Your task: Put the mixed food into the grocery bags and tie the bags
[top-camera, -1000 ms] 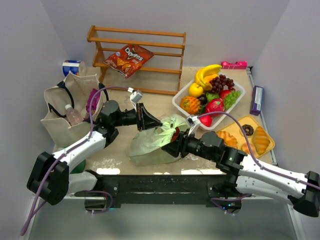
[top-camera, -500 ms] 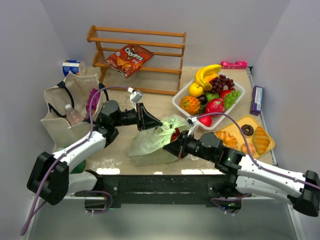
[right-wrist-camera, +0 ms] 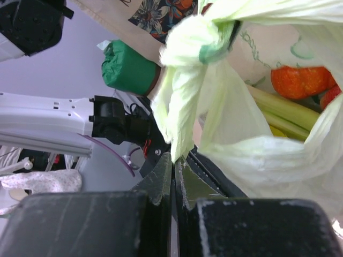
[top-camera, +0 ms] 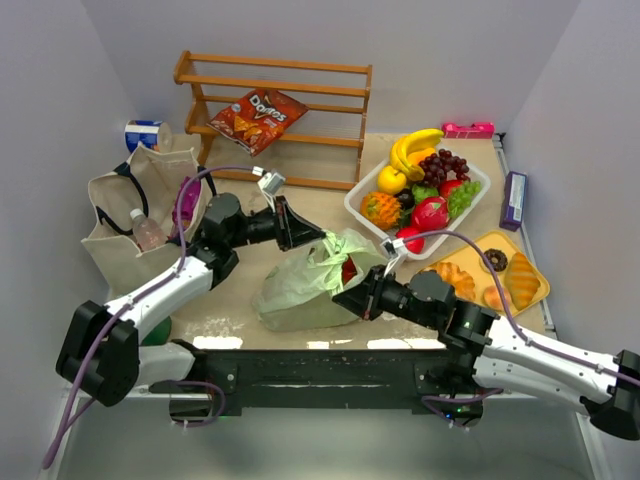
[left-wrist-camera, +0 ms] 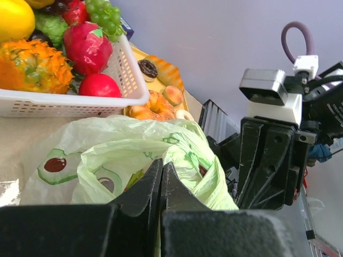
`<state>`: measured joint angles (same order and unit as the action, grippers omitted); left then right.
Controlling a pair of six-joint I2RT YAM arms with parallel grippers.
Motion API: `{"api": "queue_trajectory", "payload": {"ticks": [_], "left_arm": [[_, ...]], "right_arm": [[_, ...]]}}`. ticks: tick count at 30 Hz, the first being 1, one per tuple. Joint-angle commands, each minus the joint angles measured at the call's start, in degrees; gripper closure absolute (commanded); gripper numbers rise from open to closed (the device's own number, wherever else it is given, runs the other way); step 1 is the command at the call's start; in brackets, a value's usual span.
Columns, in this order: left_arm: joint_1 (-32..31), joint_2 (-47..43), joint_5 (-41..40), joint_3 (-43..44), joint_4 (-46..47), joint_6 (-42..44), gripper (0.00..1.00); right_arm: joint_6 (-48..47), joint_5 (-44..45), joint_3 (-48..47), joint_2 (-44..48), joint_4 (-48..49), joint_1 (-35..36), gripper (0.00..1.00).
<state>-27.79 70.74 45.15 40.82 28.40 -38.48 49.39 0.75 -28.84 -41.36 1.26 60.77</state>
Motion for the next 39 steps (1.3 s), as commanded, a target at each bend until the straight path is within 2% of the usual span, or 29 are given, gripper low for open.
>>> {"api": "queue_trajectory", "payload": {"ticks": [1,11,26,39], "left_arm": [[1.4,1.8,-5.1,5.2,-0.4,-0.4,1.00],[4.0,7.0,-8.6,10.2,-2.2,-0.7,1.00],[5.8,18.5,-13.9,20.8,-1.9,1.1,1.00],[8.8,23.4,-16.9,28.5,-3.5,3.9,1.00]], "right_arm": [[0.8,0.1,1.1,2.3,-3.2,0.7,1.00],[0.0,-0.6,2.8,5.6,-7.8,0.7,1.00],[1.4,-11.6,8.1,4.2,-8.8,0.7,1.00],[3.5,-16.4,12.0,4.9,-9.9,0.8,1.00]]}}
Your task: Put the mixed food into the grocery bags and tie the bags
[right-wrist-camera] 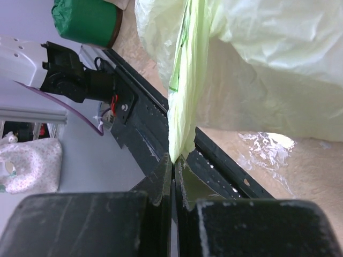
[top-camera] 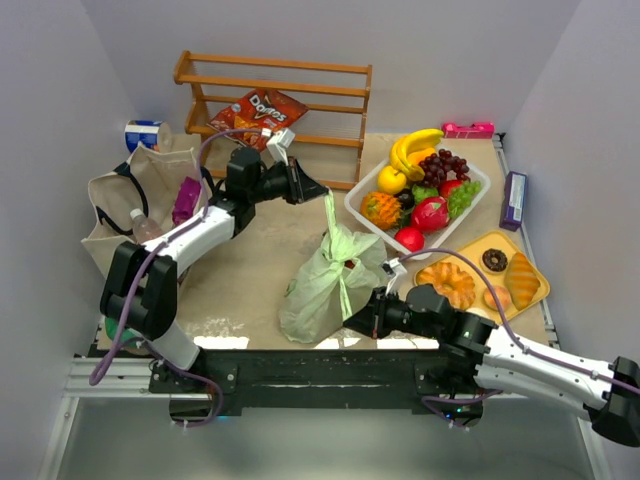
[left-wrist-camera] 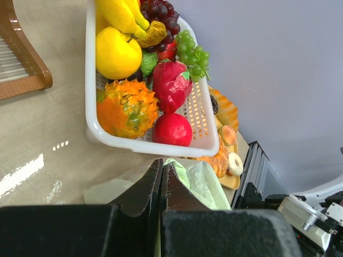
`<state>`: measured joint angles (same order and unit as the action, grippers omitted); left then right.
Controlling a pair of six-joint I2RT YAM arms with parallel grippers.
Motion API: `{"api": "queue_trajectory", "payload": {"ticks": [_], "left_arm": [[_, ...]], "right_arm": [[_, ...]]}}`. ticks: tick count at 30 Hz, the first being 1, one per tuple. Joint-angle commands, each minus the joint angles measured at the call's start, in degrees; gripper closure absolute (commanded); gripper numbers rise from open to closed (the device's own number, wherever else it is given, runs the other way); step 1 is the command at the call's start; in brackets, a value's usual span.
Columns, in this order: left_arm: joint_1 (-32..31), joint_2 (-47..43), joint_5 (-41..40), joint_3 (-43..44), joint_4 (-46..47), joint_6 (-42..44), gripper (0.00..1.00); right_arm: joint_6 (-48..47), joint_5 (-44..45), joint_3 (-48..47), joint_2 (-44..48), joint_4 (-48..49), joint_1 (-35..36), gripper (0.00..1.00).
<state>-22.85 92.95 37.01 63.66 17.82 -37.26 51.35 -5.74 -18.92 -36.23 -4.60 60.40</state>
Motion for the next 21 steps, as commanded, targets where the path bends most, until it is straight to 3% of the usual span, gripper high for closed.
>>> {"api": "queue_trajectory", "payload": {"ticks": [1,12,21], "left_arm": [[4.0,1.3,-8.8,6.2,7.0,2.7,1.00],[9.2,0.8,-8.7,9.8,6.7,2.5,1.00],[13.4,-4.7,-10.5,7.1,4.9,3.6,1.00]], "right_arm": [[1.6,-10.2,2.2,-0.5,-3.9,1.2,1.00],[1.6,-11.8,1.9,-2.1,-3.9,1.6,1.00],[1.7,-12.4,1.8,-4.8,-1.6,1.9,1.00]]}}
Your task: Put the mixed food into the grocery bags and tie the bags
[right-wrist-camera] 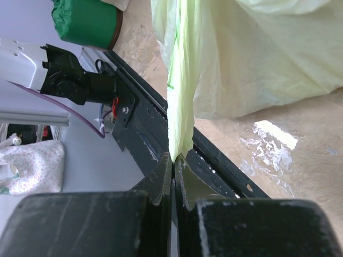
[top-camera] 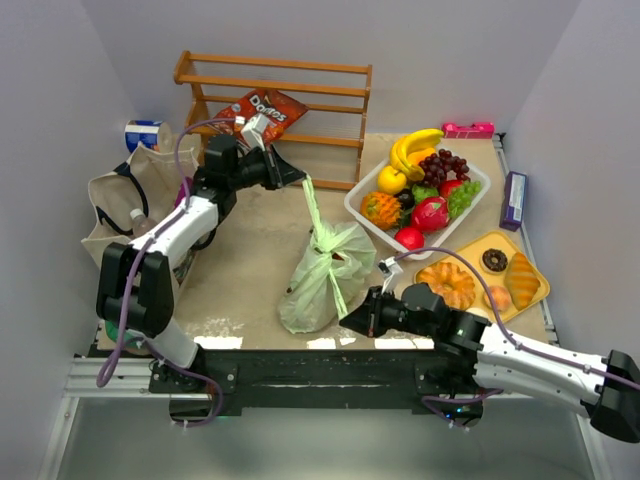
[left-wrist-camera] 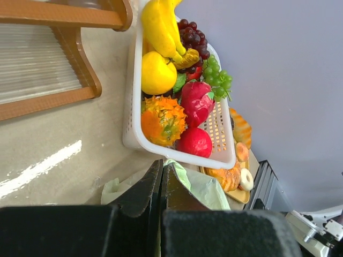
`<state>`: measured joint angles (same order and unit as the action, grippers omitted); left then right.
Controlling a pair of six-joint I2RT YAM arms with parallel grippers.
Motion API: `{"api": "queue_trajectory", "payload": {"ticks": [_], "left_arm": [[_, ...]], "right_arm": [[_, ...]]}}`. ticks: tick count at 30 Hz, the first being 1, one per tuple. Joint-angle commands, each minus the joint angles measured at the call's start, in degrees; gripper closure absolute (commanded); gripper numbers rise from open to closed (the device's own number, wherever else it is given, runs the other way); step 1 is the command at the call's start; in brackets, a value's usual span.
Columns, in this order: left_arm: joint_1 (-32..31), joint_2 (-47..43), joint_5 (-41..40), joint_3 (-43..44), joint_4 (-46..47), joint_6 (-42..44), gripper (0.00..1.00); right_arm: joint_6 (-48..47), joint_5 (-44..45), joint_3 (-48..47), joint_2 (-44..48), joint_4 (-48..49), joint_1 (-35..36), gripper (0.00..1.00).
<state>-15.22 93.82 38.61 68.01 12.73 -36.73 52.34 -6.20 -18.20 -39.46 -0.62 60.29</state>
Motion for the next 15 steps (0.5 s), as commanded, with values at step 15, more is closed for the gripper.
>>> {"api": "queue_trajectory", "payload": {"ticks": [15], "left_arm": [[9.5,-5.1,-11.9,3.4,9.9,3.2,1.00]], "right_arm": [[1.4,-11.9,2.0,-1.5,-5.8,2.9,1.00]]}}
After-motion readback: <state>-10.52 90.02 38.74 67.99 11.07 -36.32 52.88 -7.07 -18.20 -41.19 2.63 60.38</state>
